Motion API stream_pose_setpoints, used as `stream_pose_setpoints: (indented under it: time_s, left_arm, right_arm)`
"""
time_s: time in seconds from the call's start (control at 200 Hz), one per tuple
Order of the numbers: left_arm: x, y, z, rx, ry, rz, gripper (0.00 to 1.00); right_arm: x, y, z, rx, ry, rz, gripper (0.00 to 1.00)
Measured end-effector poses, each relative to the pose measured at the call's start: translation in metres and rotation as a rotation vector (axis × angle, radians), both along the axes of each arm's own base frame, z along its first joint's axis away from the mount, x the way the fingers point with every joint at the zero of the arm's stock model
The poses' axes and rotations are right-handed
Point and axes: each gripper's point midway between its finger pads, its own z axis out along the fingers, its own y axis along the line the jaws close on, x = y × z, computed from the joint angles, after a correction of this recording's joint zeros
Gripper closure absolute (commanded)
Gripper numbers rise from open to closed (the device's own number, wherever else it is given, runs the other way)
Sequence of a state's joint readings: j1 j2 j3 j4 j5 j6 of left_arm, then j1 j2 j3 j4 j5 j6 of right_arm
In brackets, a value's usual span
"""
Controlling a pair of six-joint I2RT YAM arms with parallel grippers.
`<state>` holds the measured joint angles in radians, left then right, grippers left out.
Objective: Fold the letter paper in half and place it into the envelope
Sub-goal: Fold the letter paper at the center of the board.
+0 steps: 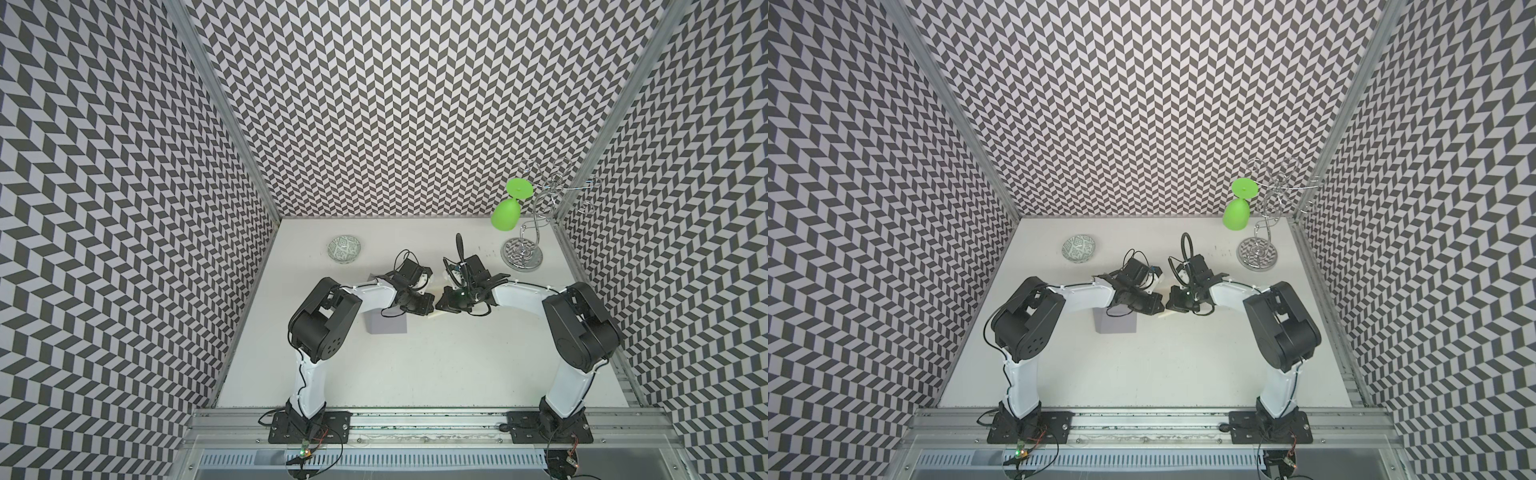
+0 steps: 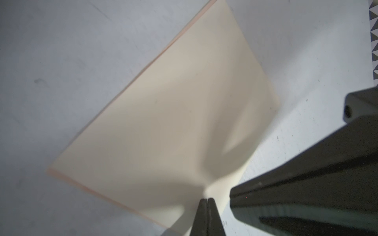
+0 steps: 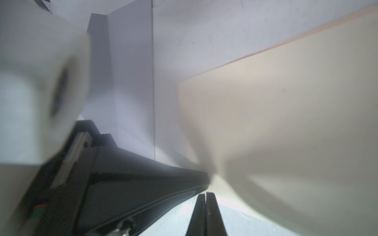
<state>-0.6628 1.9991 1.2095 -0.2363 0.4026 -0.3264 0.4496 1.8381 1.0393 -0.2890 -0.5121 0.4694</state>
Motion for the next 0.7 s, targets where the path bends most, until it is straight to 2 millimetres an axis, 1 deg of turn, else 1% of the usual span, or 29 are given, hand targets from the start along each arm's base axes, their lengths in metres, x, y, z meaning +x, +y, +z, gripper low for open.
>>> stream_pose_setpoints:
  time_s: [0.12, 0.326, 0.406, 0.696]
  left_arm:
    - [0.0, 0.0, 0.0, 0.001, 0.0, 0.0, 1.0]
    - [0.0, 0.0, 0.0, 0.003, -0.002, 0.001, 1.0]
    - [0.0, 0.0, 0.0, 0.004, -0.003, 0.0, 1.0]
    - [0.0, 0.0, 0.0, 0.007, -0.013, -0.011, 1.0]
  right_arm:
    - [-0.002, -0.008, -0.014, -0.032, 0.026, 0.001, 1.0]
    - [0.002, -0.015, -0.015, -0.037, 0.013, 0.01, 1.0]
    - [0.005, -0.021, -0.016, -0.041, 0.009, 0.004, 1.0]
    - [0.031, -0.067, -0.016, -0.081, -0.015, -0.076, 1.0]
